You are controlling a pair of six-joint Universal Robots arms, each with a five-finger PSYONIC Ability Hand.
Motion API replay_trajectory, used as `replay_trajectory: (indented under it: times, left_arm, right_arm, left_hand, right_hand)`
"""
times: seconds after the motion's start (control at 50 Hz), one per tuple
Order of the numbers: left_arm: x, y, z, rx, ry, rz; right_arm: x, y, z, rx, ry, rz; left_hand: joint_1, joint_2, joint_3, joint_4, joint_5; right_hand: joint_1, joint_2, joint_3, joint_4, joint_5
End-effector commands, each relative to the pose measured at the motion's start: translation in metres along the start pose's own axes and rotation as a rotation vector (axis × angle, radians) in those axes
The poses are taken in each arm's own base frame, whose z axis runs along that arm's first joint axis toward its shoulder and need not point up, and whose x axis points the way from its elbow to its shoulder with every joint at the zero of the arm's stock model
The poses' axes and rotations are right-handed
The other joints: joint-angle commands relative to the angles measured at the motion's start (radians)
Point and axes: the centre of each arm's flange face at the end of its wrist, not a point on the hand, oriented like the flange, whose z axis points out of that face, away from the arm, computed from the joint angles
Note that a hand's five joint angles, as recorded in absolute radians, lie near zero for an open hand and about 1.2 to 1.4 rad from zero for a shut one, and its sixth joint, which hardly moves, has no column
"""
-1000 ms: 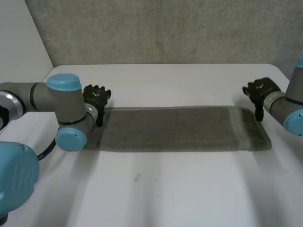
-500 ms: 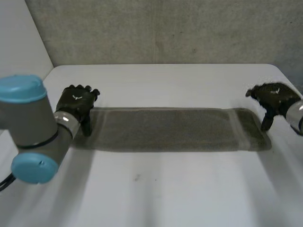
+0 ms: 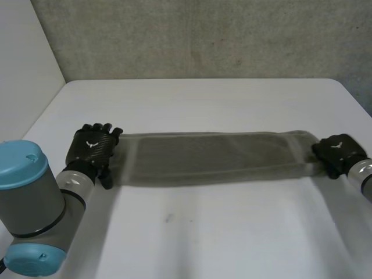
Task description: Fold the towel.
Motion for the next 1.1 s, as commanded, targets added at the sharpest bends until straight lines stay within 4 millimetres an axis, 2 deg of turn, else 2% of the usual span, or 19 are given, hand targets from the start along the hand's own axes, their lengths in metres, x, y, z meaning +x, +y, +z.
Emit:
replay_trajectory:
  times: [0.02,0.12,0.24,0.28,0.34,0.38,0.4,0.44,0.46,0.5,0.56,0.66,0.74,0.8,0.82,0.84,0.86,0.88,1.1]
  left_arm:
    - [-0.002,0.0,0.001,-0.003,-0.004,-0.023]
    - [-0.002,-0.001,-0.001,0.001,-0.003,-0.025]
    - [-0.005,-0.004,-0.001,0.011,-0.013,-0.027]
    - [-0.009,-0.005,0.001,0.011,-0.026,-0.03]
    - [-0.011,-0.006,0.001,0.014,-0.031,-0.031]
    - [-0.013,-0.009,0.001,0.023,-0.037,-0.032]
    - [-0.013,-0.009,0.001,0.023,-0.037,-0.032]
    - [-0.013,-0.01,0.0,0.03,-0.038,-0.033]
    - [-0.013,-0.01,0.0,0.03,-0.038,-0.033]
    - [-0.013,-0.011,0.0,0.033,-0.039,-0.034]
    - [-0.013,-0.011,0.0,0.033,-0.039,-0.036]
    - [-0.013,-0.01,0.0,0.028,-0.039,-0.036]
    - [-0.014,-0.012,0.001,0.035,-0.041,-0.038]
    - [-0.013,-0.012,0.002,0.036,-0.039,-0.047]
    - [-0.013,-0.013,0.002,0.04,-0.037,-0.051]
    - [-0.013,-0.013,0.002,0.04,-0.037,-0.051]
    - [-0.012,-0.013,0.002,0.04,-0.037,-0.054]
    - [-0.012,-0.013,0.003,0.04,-0.036,-0.054]
    - [-0.011,-0.015,0.004,0.049,-0.032,-0.058]
  right_arm:
    - [0.049,0.012,0.002,-0.068,0.184,-0.072]
    - [0.09,0.007,-0.006,-0.106,0.3,-0.283]
    - [0.09,-0.022,-0.003,-0.038,0.319,-0.348]
    - [0.058,-0.078,-0.005,0.121,0.275,-0.344]
    - [0.038,-0.104,-0.008,0.201,0.239,-0.327]
    - [-0.009,-0.144,-0.012,0.332,0.147,-0.306]
    - [-0.009,-0.144,-0.012,0.332,0.146,-0.306]
    - [-0.066,-0.178,-0.02,0.453,0.036,-0.321]
    - [-0.066,-0.178,-0.02,0.453,0.035,-0.321]
    - [-0.132,-0.203,-0.035,0.559,-0.089,-0.352]
    - [-0.16,-0.208,-0.041,0.591,-0.148,-0.362]
    - [-0.247,-0.193,-0.053,0.612,-0.325,-0.411]
    - [-0.268,-0.182,-0.058,0.596,-0.38,-0.426]
    - [-0.271,-0.176,-0.06,0.576,-0.401,-0.425]
    - [-0.269,-0.176,-0.061,0.57,-0.402,-0.419]
    - [-0.269,-0.176,-0.061,0.57,-0.402,-0.419]
    - [-0.267,-0.176,-0.064,0.564,-0.401,-0.417]
    - [-0.261,-0.179,-0.071,0.569,-0.398,-0.41]
    - [-0.135,-0.158,-0.059,0.38,-0.236,-0.031]
  left_hand:
    - [0.002,0.01,0.008,0.008,-0.025]
    - [0.002,0.01,0.008,0.008,-0.025]
    - [0.002,0.01,0.008,0.008,-0.025]
    - [0.002,0.01,0.008,0.008,-0.025]
    - [0.002,0.01,0.008,0.008,-0.025]
    - [0.002,0.01,0.008,0.008,-0.025]
    - [0.002,0.01,0.008,0.008,-0.025]
    - [0.002,0.01,0.008,0.008,-0.025]
    - [0.002,0.01,0.008,0.008,-0.025]
    - [0.002,0.01,0.008,0.008,-0.025]
    - [0.002,0.01,0.008,0.008,-0.025]
    - [0.002,0.01,0.008,0.008,-0.025]
    - [0.002,0.01,0.008,0.008,-0.025]
    - [0.002,0.01,0.008,0.008,-0.025]
    - [0.002,0.01,0.008,0.008,-0.025]
    - [0.002,0.01,0.008,0.008,-0.025]
    - [0.002,0.01,0.008,0.008,-0.025]
    - [0.002,0.01,0.008,0.008,-0.025]
    - [0.002,0.01,0.008,0.008,-0.025]
  right_hand:
    - [0.082,0.083,0.064,0.057,0.069]
    - [0.082,0.083,0.064,0.057,0.069]
    - [0.082,0.083,0.064,0.057,0.069]
    - [0.082,0.083,0.064,0.057,0.069]
    - [0.082,0.083,0.064,0.057,0.069]
    - [0.082,0.083,0.064,0.057,0.069]
    - [0.082,0.083,0.064,0.057,0.069]
    - [0.082,0.083,0.064,0.057,0.069]
    - [0.082,0.083,0.064,0.057,0.069]
    - [0.082,0.083,0.064,0.057,0.069]
    - [0.082,0.083,0.064,0.057,0.069]
    - [0.082,0.083,0.064,0.057,0.069]
    - [0.082,0.083,0.064,0.057,0.069]
    - [0.062,0.063,0.044,0.037,0.049]
    - [-0.429,-0.428,-0.447,-0.454,-0.442]
    - [-0.434,-0.433,-0.452,-0.459,-0.447]
    - [-1.038,-1.037,-1.057,-1.063,-1.051]
    - [-1.14,-1.139,-1.158,-1.165,-1.153]
    - [-1.14,-1.139,-1.158,-1.165,-1.153]
